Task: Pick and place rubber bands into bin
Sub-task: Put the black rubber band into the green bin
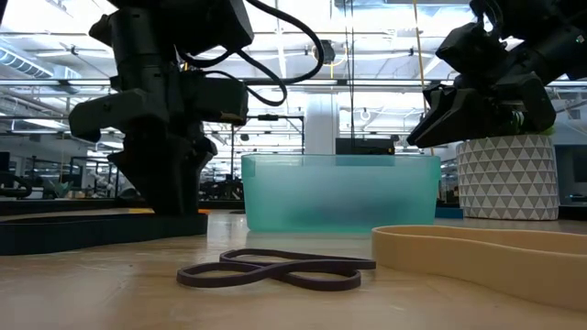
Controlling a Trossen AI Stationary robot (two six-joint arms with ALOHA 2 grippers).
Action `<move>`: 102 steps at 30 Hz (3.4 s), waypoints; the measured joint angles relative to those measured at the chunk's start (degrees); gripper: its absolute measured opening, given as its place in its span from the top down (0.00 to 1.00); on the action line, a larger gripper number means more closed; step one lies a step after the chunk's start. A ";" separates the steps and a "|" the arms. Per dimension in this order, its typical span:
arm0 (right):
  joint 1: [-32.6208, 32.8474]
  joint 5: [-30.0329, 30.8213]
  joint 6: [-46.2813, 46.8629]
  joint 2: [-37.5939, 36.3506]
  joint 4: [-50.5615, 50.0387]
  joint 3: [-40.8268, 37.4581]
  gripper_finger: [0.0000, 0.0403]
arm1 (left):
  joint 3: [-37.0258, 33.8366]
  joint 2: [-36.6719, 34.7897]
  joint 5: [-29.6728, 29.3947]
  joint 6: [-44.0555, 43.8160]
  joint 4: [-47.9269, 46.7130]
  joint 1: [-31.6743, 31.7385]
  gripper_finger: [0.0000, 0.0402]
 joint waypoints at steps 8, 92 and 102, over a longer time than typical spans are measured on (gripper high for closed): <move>0.00 0.00 0.00 0.00 0.00 0.00 0.75 | 0.00 -0.02 -0.06 0.00 0.11 0.20 0.87; -0.02 -0.04 0.02 0.00 0.80 0.00 0.75 | 0.02 6.28 -1.06 4.15 39.63 14.86 0.90; -0.02 0.00 -0.09 0.00 0.85 0.00 0.75 | 0.02 6.34 -1.09 4.50 42.44 14.86 0.90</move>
